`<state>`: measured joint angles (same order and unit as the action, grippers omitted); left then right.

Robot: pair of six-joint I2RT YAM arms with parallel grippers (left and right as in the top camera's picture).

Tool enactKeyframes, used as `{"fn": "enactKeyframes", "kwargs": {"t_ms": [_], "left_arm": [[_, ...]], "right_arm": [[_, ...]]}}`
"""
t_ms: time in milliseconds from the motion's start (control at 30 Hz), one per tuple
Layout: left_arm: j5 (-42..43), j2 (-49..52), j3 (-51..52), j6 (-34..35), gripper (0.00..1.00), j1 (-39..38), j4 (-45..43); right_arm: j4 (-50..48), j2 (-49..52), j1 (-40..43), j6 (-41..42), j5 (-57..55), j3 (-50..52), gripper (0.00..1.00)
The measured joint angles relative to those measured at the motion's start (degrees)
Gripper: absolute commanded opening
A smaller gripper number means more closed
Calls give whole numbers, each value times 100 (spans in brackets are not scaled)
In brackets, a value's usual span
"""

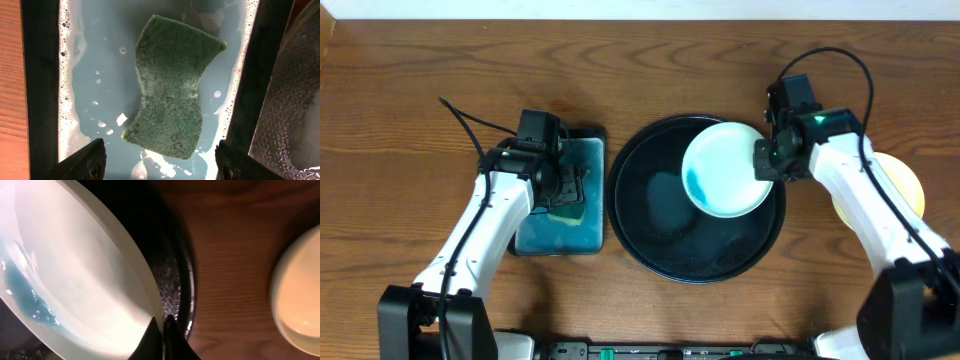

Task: Clean dirty plates on tray and stack at the side
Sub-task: 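Lift mint plate off the black tray with right gripper toward the right, then swing held mint plate back over the black tray with right gripper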

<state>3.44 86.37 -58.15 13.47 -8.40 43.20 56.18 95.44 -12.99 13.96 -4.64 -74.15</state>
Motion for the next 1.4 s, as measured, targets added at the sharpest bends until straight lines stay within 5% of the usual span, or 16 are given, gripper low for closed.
{"fn": "enactKeyframes", "kwargs": {"t_ms": [900, 1400], "left_arm": [[0, 0, 0, 0, 72, 0, 2], [0, 0, 0, 0, 72, 0, 4]], "right_arm": [[-85, -691, -448, -42, -1416, 0, 1], [-247, -691, -1587, 57, -3383, 0, 1]]}}
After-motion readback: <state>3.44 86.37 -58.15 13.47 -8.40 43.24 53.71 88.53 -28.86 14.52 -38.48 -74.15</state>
